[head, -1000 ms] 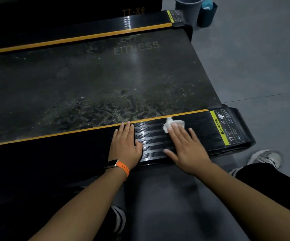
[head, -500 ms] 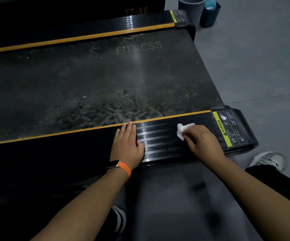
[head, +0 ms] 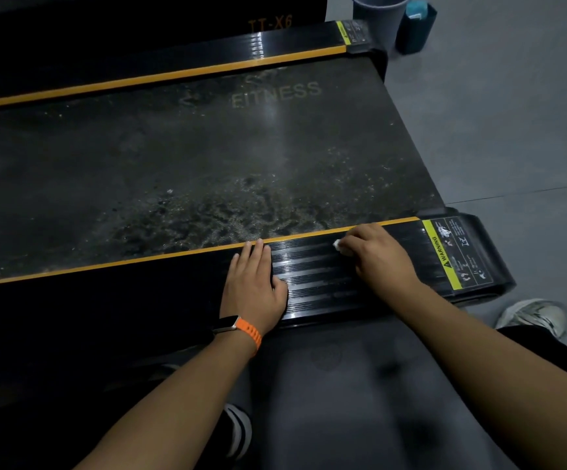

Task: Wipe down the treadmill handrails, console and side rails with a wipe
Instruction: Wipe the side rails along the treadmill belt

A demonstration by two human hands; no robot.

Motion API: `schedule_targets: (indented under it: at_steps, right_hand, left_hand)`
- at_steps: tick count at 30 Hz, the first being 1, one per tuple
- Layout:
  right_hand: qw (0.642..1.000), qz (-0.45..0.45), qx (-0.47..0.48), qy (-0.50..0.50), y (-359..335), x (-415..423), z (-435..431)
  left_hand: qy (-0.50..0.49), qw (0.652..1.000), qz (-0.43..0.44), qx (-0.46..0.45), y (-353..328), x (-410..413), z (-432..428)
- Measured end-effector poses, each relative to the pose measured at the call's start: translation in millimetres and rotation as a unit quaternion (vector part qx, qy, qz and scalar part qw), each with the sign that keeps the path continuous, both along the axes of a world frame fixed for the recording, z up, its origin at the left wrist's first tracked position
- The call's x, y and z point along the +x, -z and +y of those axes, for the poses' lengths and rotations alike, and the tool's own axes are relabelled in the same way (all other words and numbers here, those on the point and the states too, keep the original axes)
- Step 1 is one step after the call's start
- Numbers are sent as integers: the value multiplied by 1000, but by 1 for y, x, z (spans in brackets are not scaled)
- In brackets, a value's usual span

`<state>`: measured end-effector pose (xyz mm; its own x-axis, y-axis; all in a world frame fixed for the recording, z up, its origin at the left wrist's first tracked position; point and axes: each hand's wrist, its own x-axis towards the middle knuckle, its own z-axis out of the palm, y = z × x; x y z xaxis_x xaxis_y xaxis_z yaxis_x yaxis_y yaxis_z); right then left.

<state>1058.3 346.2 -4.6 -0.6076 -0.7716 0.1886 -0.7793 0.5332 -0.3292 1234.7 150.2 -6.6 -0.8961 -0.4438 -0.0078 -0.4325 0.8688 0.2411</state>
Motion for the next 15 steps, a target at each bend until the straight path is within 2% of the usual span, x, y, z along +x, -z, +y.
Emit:
schedule_targets:
  at_steps: [2, 6, 10, 13, 15]
  right_hand:
    - [1000, 4, 0, -22, 0, 12, -12]
    - [996, 71, 17, -52, 9, 47, -5]
    - [994, 2, 106, 7, 17, 39, 21]
    - [988, -32, 134, 66, 14, 28, 22]
    - [986, -43, 148, 64, 9, 36, 8]
  left_hand:
    - [-1, 1000, 1, -2, 0, 0, 0]
    - [-2, 1000, 6, -5, 2, -1, 0]
    - [1, 1000, 10, 1, 1, 0, 0]
    - [0, 1000, 21, 0, 2, 0, 0]
    - [-2, 1000, 23, -1, 2, 0, 0]
